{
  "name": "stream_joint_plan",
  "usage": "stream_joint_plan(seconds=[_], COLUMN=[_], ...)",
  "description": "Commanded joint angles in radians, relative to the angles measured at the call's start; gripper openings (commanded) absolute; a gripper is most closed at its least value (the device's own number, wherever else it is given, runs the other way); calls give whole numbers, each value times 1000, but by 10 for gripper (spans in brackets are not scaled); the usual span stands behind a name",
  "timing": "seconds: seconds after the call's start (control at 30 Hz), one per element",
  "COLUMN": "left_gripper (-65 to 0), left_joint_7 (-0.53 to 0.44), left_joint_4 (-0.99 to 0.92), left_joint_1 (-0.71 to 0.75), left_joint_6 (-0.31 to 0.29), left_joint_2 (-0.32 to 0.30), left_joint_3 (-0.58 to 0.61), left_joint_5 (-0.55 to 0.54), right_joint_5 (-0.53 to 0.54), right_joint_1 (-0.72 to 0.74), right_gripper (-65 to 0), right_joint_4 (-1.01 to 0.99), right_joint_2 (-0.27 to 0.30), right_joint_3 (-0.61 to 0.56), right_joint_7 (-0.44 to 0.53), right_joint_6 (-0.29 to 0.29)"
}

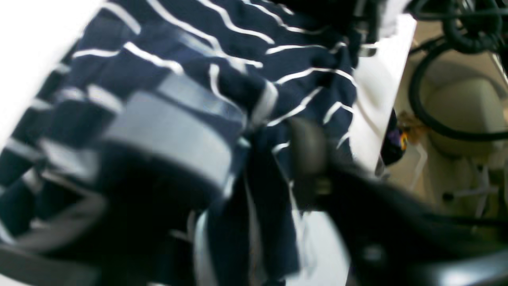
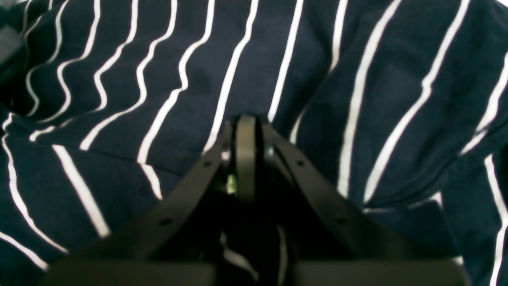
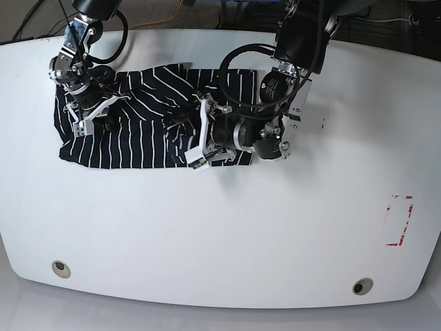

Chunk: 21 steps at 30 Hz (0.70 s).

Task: Layout the t-shirt on the table in an organized manner, then fold the t-shirt properly
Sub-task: 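Lift the shirt end with the left gripper and fold it toward the right gripper, then lower the folded end onto the shirt middle and release with the left gripper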

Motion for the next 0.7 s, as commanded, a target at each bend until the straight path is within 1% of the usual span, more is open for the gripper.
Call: stream_joint_plan(seconds=[0.0, 0.1, 0.67], left_gripper=[-232, -201, -200], left_joint_7=[-25, -25, -25], left_joint_4=[20, 20, 31], left_joint_1=[-42, -51, -200], left_joint_6=[-4, -4, -4], left_joint_2=[14, 14, 14], left_joint_3=[34, 55, 60], left_joint_5=[-27, -25, -24], right_joint_5=[-108, -108, -108], right_joint_1=[-23, -23, -23], right_gripper=[-626, -626, -626], right_joint_4=[-27, -27, -27], right_joint_2=[-10, -10, -10], right_joint_3=[-11, -11, -11], right_joint_7=[-166, -166, -166], right_joint_6=[-1, -1, -1])
